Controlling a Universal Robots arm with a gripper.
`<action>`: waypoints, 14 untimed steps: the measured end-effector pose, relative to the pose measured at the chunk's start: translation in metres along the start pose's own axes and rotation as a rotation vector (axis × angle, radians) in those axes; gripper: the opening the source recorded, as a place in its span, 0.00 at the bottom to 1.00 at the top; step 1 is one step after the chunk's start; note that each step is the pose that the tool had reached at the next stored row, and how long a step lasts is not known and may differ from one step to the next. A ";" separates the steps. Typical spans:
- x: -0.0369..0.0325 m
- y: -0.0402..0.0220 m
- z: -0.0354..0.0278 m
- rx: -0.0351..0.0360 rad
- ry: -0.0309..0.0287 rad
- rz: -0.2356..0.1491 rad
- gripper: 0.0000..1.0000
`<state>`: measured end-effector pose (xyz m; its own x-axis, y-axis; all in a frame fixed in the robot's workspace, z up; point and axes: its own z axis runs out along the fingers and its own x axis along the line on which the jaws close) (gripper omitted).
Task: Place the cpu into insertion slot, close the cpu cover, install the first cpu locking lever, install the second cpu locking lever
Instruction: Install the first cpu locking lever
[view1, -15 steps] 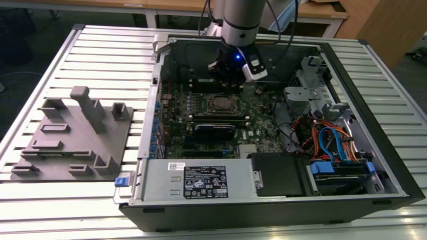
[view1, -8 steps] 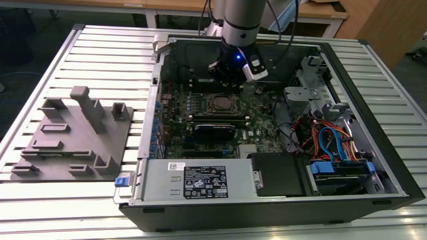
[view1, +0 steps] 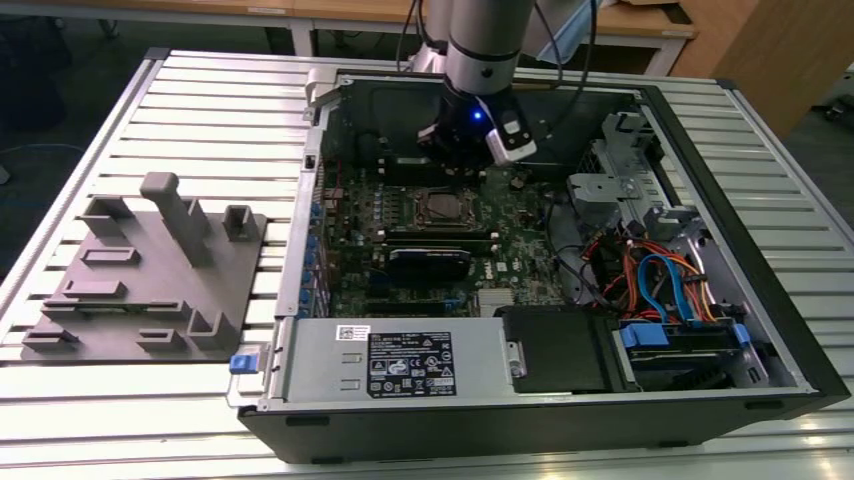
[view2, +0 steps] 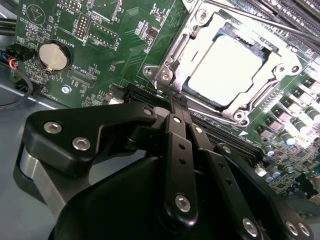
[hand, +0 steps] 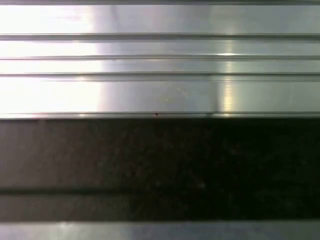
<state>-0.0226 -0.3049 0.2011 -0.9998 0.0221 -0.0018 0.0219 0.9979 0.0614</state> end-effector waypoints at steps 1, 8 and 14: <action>-0.0001 0.0000 0.0006 0.0010 0.0000 0.000 0.11; -0.0004 -0.0001 0.0016 0.0022 0.0000 0.000 0.11; -0.0004 -0.0001 0.0013 0.0022 0.0000 0.000 0.11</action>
<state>-0.0222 -0.3049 0.1999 -0.9998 0.0221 -0.0018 0.0219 0.9980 0.0592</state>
